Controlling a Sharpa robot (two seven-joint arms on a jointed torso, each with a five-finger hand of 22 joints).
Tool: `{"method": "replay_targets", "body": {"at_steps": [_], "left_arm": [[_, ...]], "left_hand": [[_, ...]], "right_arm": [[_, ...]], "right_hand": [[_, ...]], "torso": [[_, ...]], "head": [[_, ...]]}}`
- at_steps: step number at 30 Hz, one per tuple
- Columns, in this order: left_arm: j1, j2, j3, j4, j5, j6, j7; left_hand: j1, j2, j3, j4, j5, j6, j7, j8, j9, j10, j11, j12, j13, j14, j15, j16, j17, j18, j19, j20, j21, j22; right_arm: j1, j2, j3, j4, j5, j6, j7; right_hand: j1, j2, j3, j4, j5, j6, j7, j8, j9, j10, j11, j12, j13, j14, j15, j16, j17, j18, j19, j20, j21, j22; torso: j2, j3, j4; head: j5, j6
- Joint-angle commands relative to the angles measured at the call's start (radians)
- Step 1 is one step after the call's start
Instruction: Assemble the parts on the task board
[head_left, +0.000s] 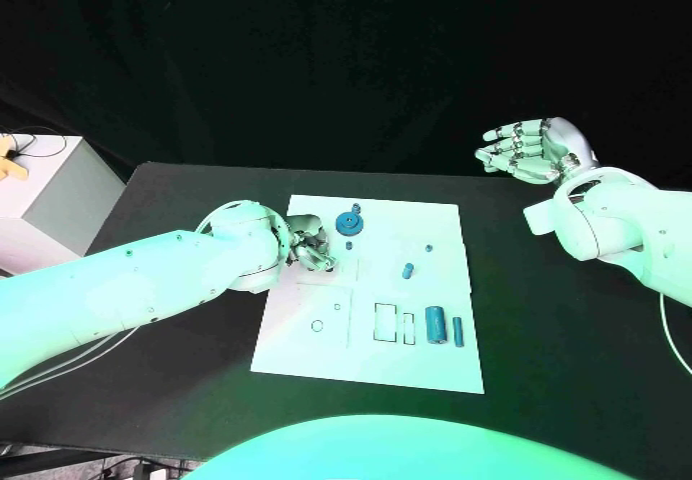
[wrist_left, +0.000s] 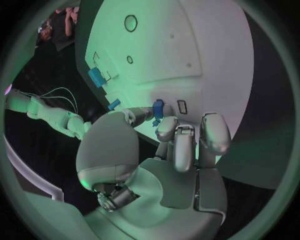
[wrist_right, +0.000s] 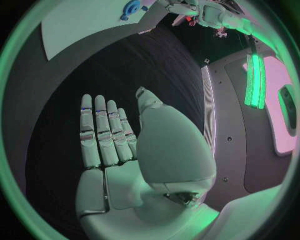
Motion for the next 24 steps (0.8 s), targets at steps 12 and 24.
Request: {"method": "replay_targets", "body": {"at_steps": [12,24], "left_arm": [[-0.002,0.005,0.000,0.003,-0.027,0.038,0.012],[-0.002,0.014,-0.001,-0.007,-0.017,0.065,0.009]], "left_hand": [[0.001,0.005,0.209,-0.203,0.003,0.012,-0.011,0.001,0.001,0.002,0.000,-0.004,-0.003,0.093,-0.005,0.007,0.223,-0.008,0.009,0.000,0.005,0.003],[-0.017,-0.005,0.185,-0.186,-0.005,0.019,-0.014,-0.001,0.002,0.011,-0.001,-0.004,0.000,0.093,-0.005,0.007,0.224,-0.008,0.008,0.000,0.004,0.003]], "right_arm": [[-0.003,0.000,0.000,0.002,-0.005,0.006,0.015],[-0.004,-0.006,0.000,0.009,-0.003,0.007,0.015]], "right_hand": [[-0.011,0.004,0.000,0.006,0.004,0.010,0.028,-0.005,-0.001,0.009,-0.002,-0.005,-0.001,0.008,-0.003,-0.006,-0.002,0.015,0.009,-0.002,0.003,-0.002],[-0.013,0.005,0.000,0.007,0.005,0.011,0.028,-0.005,-0.001,0.009,-0.002,-0.005,-0.001,0.009,-0.003,-0.006,-0.004,0.015,0.009,-0.002,0.003,-0.003]], "torso": [[0.000,0.0003,0.0006],[0.000,0.0011,-0.0010]], "head": [[-0.002,-0.009],[-0.002,-0.013]]}}
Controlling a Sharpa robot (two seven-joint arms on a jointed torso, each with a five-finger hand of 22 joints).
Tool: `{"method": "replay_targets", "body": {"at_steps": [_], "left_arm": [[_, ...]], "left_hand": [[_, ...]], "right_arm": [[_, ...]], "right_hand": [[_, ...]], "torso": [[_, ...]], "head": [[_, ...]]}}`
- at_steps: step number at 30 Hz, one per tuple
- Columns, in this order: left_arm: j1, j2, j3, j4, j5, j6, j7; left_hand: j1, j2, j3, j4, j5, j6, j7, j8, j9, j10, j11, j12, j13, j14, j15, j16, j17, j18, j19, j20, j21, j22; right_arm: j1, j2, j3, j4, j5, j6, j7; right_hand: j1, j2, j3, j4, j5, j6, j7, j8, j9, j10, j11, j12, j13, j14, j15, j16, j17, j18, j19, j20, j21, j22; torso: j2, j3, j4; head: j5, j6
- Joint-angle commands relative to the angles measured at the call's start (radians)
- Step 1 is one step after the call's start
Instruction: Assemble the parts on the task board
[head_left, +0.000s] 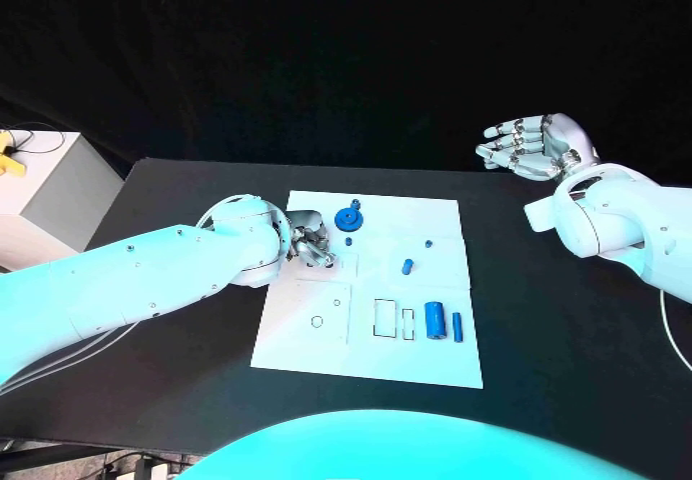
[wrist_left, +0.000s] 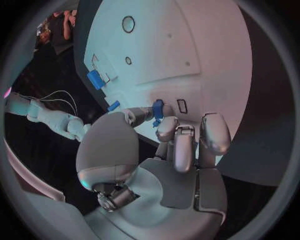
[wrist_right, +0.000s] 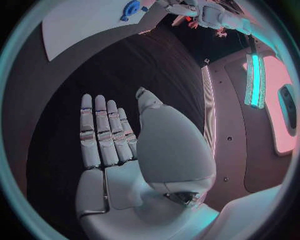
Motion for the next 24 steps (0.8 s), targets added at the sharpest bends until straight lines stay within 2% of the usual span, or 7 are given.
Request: {"method": "replay_targets", "body": {"at_steps": [1,5,11,16,24], "left_arm": [[-0.004,0.006,-0.003,-0.001,0.006,0.041,0.008],[-0.004,0.008,-0.003,-0.004,0.008,0.043,0.007],[-0.005,0.010,-0.004,-0.008,0.010,0.039,0.007],[-0.005,0.012,-0.004,-0.009,0.012,0.034,0.007],[-0.006,0.014,-0.004,-0.011,0.012,0.026,0.006]], "left_hand": [[-0.014,-0.001,0.183,-0.185,-0.005,0.016,-0.018,0.001,0.003,0.011,-0.001,-0.004,0.002,0.093,-0.005,0.004,0.224,-0.008,0.008,0.000,0.003,0.001],[-0.019,-0.001,0.173,-0.177,-0.005,0.019,-0.021,0.001,0.005,0.015,-0.003,-0.004,0.004,0.093,-0.007,0.003,0.223,-0.009,0.009,-0.001,0.004,0.002],[-0.037,0.002,0.135,-0.149,-0.009,0.025,-0.028,-0.001,0.008,0.019,-0.008,-0.006,0.005,0.093,-0.011,0.002,0.221,-0.008,0.009,-0.005,0.001,0.000],[-0.057,0.004,0.081,-0.108,-0.016,0.034,-0.034,-0.006,0.010,0.019,-0.013,-0.008,0.007,0.093,-0.015,0.001,0.221,-0.008,0.010,-0.009,-0.002,-0.001],[-0.066,0.006,0.041,-0.079,-0.018,0.039,-0.036,-0.010,0.011,0.019,-0.014,-0.008,0.009,0.093,-0.016,0.001,0.221,-0.009,0.011,-0.011,-0.003,-0.001]], "right_arm": [[-0.001,-0.001,0.000,0.003,-0.004,0.007,0.014],[-0.001,-0.002,0.000,0.005,-0.003,0.006,0.014],[-0.001,-0.003,0.000,0.006,-0.003,0.006,0.014],[-0.001,-0.003,0.000,0.006,-0.003,0.006,0.013],[-0.001,-0.004,0.000,0.007,-0.003,0.006,0.012]], "right_hand": [[-0.009,0.001,0.000,0.007,0.006,0.007,0.025,-0.005,-0.001,0.006,0.002,-0.005,-0.001,0.005,0.001,-0.006,-0.001,0.015,0.006,0.002,0.003,-0.001],[-0.010,0.002,0.000,0.007,0.007,0.007,0.025,-0.006,-0.001,0.006,0.002,-0.006,-0.002,0.005,0.001,-0.007,-0.002,0.015,0.006,0.002,0.002,-0.002],[-0.010,0.002,0.000,0.007,0.007,0.007,0.025,-0.006,-0.001,0.006,0.002,-0.006,-0.002,0.005,0.001,-0.007,-0.002,0.015,0.006,0.002,0.002,-0.002],[-0.011,0.002,0.000,0.008,0.008,0.007,0.025,-0.006,-0.001,0.006,0.002,-0.007,-0.002,0.005,0.001,-0.008,-0.003,0.015,0.006,0.002,0.002,-0.003],[-0.012,0.002,0.000,0.008,0.009,0.007,0.025,-0.006,-0.001,0.006,0.002,-0.008,-0.002,0.005,0.001,-0.008,-0.004,0.014,0.006,0.002,0.002,-0.003]], "torso": [[0.000,0.0004,-0.0007],[-0.001,-0.0001,-0.0002],[0.000,0.0003,-0.0004],[-0.001,0.0004,-0.0002],[-0.001,0.0006,-0.0003]], "head": [[-0.001,0.000],[-0.002,0.000],[-0.004,0.000],[-0.005,0.000],[-0.006,0.000]]}}
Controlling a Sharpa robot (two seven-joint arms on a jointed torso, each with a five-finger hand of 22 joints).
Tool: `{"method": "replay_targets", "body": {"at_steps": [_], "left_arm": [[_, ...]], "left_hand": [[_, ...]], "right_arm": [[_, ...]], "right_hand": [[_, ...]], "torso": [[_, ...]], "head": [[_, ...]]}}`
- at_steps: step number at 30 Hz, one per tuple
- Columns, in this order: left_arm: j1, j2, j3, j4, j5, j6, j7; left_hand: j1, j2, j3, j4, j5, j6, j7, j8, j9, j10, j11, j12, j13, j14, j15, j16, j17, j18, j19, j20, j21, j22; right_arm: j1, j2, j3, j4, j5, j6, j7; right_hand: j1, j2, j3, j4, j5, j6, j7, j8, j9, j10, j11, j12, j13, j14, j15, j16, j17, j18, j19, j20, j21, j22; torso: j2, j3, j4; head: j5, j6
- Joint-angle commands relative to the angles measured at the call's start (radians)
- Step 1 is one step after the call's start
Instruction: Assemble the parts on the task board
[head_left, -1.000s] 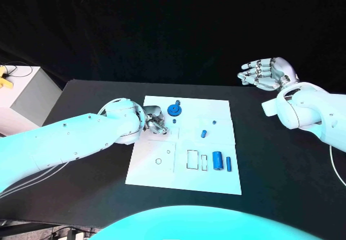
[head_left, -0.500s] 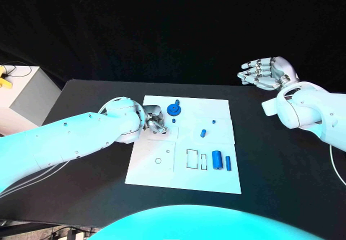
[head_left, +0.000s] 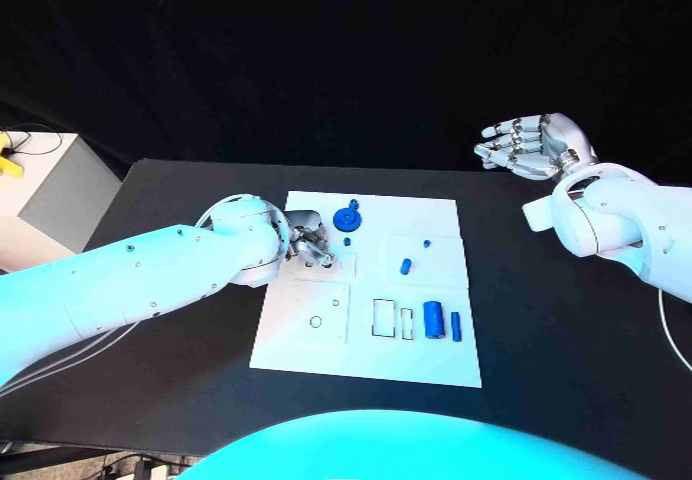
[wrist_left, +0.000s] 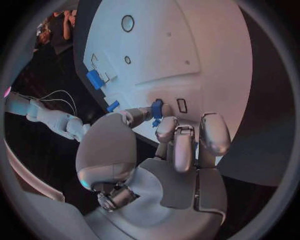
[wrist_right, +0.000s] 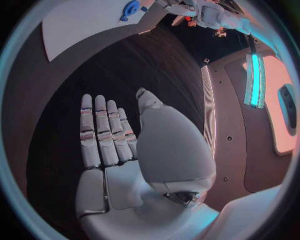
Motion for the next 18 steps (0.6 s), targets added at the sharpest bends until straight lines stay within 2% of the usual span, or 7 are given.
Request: {"method": "replay_targets", "body": {"at_steps": [1,11,18], "left_arm": [[-0.006,0.006,-0.005,0.001,0.011,0.020,0.006],[-0.007,0.007,-0.005,-0.002,0.010,0.016,0.006],[-0.007,0.008,-0.005,-0.004,0.010,0.012,0.006]], "left_hand": [[-0.007,0.002,0.016,-0.025,-0.007,0.020,-0.024,-0.004,0.002,0.003,-0.002,-0.004,0.001,0.093,-0.009,0.001,0.221,-0.009,0.004,-0.004,-0.003,0.000],[-0.013,0.003,-0.029,0.003,-0.008,0.026,-0.024,-0.008,0.003,0.001,-0.003,-0.005,0.003,0.092,-0.010,0.001,0.221,-0.009,0.004,-0.005,-0.005,-0.001],[-0.019,0.006,-0.078,0.035,-0.008,0.031,-0.024,-0.012,0.005,0.000,-0.002,-0.005,0.005,0.093,-0.010,0.001,0.222,-0.009,0.005,-0.005,-0.006,0.000]], "right_arm": [[0.000,0.000,0.000,0.002,-0.003,0.006,0.012],[0.000,-0.001,0.000,0.002,-0.003,0.005,0.012],[0.000,0.000,0.000,0.002,-0.004,0.005,0.012]], "right_hand": [[-0.008,-0.002,0.000,0.008,0.003,0.008,0.025,-0.006,-0.001,0.006,0.002,-0.004,-0.001,0.005,0.001,-0.004,-0.002,0.014,0.006,0.002,0.002,-0.001],[-0.009,-0.002,0.000,0.007,0.003,0.008,0.025,-0.007,-0.002,0.006,0.002,-0.005,-0.001,0.004,0.002,-0.005,-0.003,0.014,0.005,0.002,0.002,-0.003],[-0.010,-0.001,0.000,0.007,0.004,0.008,0.025,-0.007,-0.002,0.007,0.002,-0.005,-0.001,0.003,0.002,-0.006,-0.004,0.014,0.005,0.002,0.001,-0.004]], "torso": [[0.000,0.0000,0.0002],[0.000,-0.0001,0.0003],[0.000,-0.0001,0.0009]], "head": [[0.000,0.000],[-0.001,0.000],[-0.002,0.000]]}}
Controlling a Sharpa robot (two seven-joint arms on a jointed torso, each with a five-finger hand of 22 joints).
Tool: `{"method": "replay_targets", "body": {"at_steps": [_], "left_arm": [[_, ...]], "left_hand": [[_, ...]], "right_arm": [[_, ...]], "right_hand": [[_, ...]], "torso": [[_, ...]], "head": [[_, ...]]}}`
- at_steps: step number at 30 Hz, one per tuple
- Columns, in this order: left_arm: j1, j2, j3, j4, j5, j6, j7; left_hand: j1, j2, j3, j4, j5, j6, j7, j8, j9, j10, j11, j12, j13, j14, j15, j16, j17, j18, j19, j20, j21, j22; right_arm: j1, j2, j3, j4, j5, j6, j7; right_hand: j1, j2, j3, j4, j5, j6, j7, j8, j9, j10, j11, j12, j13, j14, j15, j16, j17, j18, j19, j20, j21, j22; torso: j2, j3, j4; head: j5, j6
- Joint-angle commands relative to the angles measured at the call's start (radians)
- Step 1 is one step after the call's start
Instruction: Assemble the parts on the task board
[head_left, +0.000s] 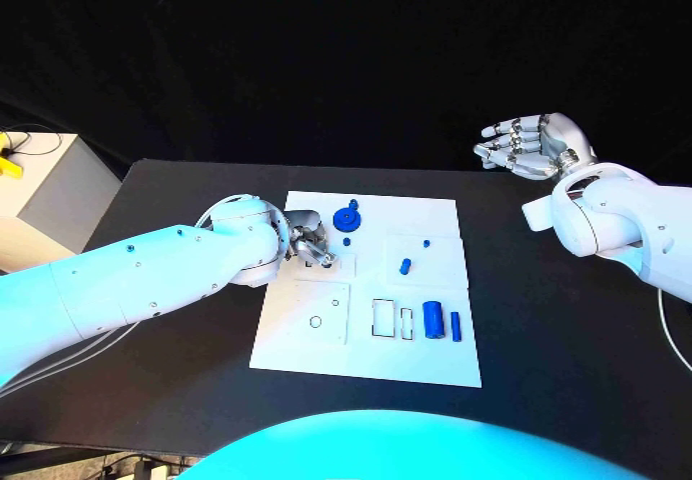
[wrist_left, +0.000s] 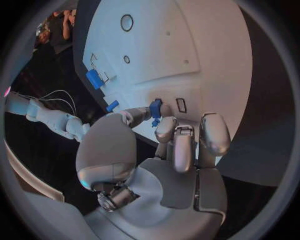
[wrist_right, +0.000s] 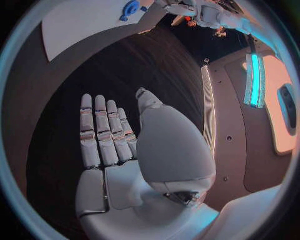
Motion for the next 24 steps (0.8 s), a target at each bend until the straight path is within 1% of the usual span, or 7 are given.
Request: {"method": "replay_targets", "body": {"at_steps": [1,10,15,17,21,24], "left_arm": [[-0.006,0.005,-0.005,0.001,0.009,0.014,0.006],[-0.006,0.005,-0.005,0.000,0.009,0.009,0.006],[-0.006,0.004,-0.005,0.000,0.009,0.009,0.006],[-0.006,0.004,-0.005,0.000,0.009,0.009,0.006],[-0.006,0.004,-0.005,0.000,0.008,0.007,0.006],[-0.006,0.004,-0.005,-0.002,0.007,0.006,0.006]], "left_hand": [[-0.010,0.003,-0.022,0.011,-0.004,0.011,-0.007,-0.007,-0.002,0.000,-0.002,-0.004,0.001,0.089,-0.006,0.001,0.221,-0.009,0.005,-0.005,-0.006,0.000],[-0.016,0.006,-0.086,0.057,-0.003,0.016,-0.006,-0.012,0.001,0.000,-0.001,-0.004,0.005,0.089,-0.006,0.001,0.223,-0.009,0.007,-0.005,-0.008,0.000],[-0.016,0.005,-0.105,0.069,-0.003,0.016,-0.006,-0.013,0.002,0.001,-0.001,-0.004,0.007,0.089,-0.005,0.001,0.223,-0.009,0.006,-0.004,-0.008,0.000],[-0.016,0.005,-0.108,0.071,-0.003,0.017,-0.006,-0.013,0.002,0.000,-0.001,-0.004,0.006,0.090,-0.005,0.002,0.224,-0.009,0.006,-0.004,-0.008,0.000],[-0.016,0.005,-0.129,0.085,-0.003,0.018,-0.006,-0.014,0.003,0.000,-0.001,-0.004,0.007,0.090,-0.005,0.001,0.223,-0.009,0.007,-0.004,-0.009,0.000],[-0.016,0.005,-0.130,0.086,-0.003,0.018,-0.006,-0.015,0.003,-0.001,-0.001,-0.005,0.005,0.089,-0.005,0.001,0.223,-0.009,0.007,-0.004,-0.008,0.001]], "right_arm": [[0.000,0.000,0.000,0.001,-0.005,0.005,0.013],[-0.001,0.000,0.000,0.001,-0.005,0.003,0.013],[-0.001,0.000,0.000,0.001,-0.004,0.002,0.013],[-0.001,0.001,0.000,0.000,-0.004,0.002,0.013],[-0.001,0.001,0.000,0.000,-0.003,0.002,0.014],[-0.002,0.001,0.000,0.000,-0.002,0.001,0.014]], "right_hand": [[-0.010,-0.001,0.000,0.007,0.004,0.008,0.025,-0.003,-0.001,0.007,0.002,-0.005,-0.001,0.003,0.002,-0.006,-0.001,0.014,0.005,0.002,0.001,-0.002],[-0.011,-0.001,0.000,0.007,0.004,0.008,0.025,-0.004,-0.001,0.007,0.003,-0.006,-0.001,0.001,0.003,-0.008,-0.003,0.014,0.004,0.002,0.001,-0.003],[-0.012,-0.001,0.000,0.007,0.004,0.008,0.025,-0.004,-0.001,0.007,0.003,-0.007,-0.001,0.001,0.003,-0.008,-0.004,0.014,0.003,0.003,0.000,-0.004],[-0.012,-0.001,0.000,0.007,0.004,0.008,0.025,-0.004,-0.001,0.007,0.003,-0.007,-0.001,0.001,0.003,-0.008,-0.004,0.014,0.003,0.003,0.000,-0.004],[-0.012,-0.001,0.000,0.007,0.004,0.008,0.025,-0.004,-0.001,0.007,0.003,-0.007,-0.001,0.001,0.003,-0.008,-0.004,0.014,0.003,0.003,0.000,-0.004],[-0.012,-0.001,0.000,0.007,0.004,0.008,0.025,-0.004,-0.001,0.007,0.003,-0.007,-0.001,0.001,0.003,-0.008,-0.004,0.014,0.003,0.003,0.000,-0.004]], "torso": [[0.000,-0.0004,0.0003],[0.001,-0.0010,0.0004],[0.000,-0.0015,0.0010],[0.000,-0.0009,0.0011],[0.000,-0.0010,0.0010],[0.000,-0.0009,0.0005]], "head": [[-0.001,0.000],[-0.001,0.000],[-0.001,0.000],[-0.001,0.000],[-0.001,0.000],[-0.001,0.000]]}}
